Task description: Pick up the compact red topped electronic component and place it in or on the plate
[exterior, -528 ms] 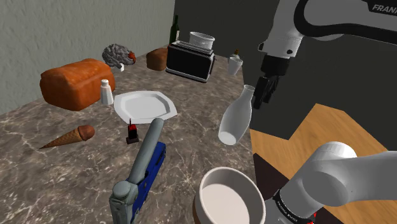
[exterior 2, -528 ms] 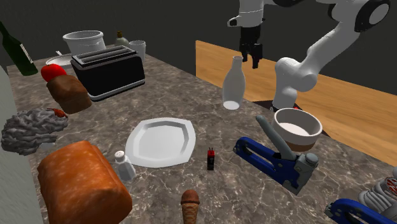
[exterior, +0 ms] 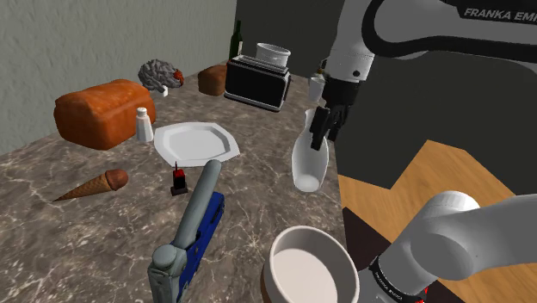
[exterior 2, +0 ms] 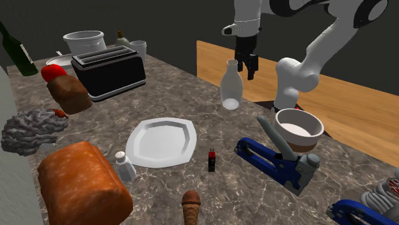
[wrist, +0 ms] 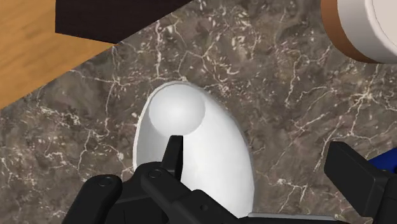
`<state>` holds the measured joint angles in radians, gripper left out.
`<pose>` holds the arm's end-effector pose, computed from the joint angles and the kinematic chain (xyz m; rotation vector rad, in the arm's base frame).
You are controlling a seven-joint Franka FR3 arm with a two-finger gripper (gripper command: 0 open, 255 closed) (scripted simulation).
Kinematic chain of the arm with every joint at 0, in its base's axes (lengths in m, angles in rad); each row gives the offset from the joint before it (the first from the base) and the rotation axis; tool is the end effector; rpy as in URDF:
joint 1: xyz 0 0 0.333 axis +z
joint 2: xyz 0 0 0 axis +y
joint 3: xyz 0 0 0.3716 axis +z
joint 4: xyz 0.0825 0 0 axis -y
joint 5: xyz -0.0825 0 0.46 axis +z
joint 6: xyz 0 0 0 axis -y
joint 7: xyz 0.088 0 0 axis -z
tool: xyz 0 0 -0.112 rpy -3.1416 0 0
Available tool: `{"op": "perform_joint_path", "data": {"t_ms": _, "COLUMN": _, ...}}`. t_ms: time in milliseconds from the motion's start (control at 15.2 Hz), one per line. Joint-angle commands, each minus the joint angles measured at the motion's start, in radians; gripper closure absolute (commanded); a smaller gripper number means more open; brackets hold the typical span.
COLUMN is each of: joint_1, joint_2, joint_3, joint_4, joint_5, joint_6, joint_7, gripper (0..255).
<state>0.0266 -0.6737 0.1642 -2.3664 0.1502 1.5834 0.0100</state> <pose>0.3653 0.0993 0.5757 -3.0915 -0.1995 0.1837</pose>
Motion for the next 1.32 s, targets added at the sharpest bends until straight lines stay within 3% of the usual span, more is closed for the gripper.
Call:
{"op": "perform_joint_path", "data": {"t_ms": 0, "joint_1": 0.011, "joint_2": 0.056, "joint_3": 0.041, "joint_4": 0.011, "joint_5": 0.021, "joint_6": 0.051, "joint_7": 0.037, "gripper": 0}}
{"op": "perform_joint_path", "data": {"t_ms": 660, "joint_1": 0.032, "joint_2": 0.367, "joint_3": 0.212, "joint_4": 0.176, "joint_5": 0.019, "joint_6": 0.252, "joint_7": 0.213, "gripper": 0}}
{"op": "perform_joint_path", "data": {"t_ms": 1254, "joint_1": 0.066, "joint_2": 0.706, "joint_3": 0.328, "joint_4": 0.430, "joint_5": -0.128, "joint_6": 0.352, "joint_7": 0.415, "gripper": 0}}
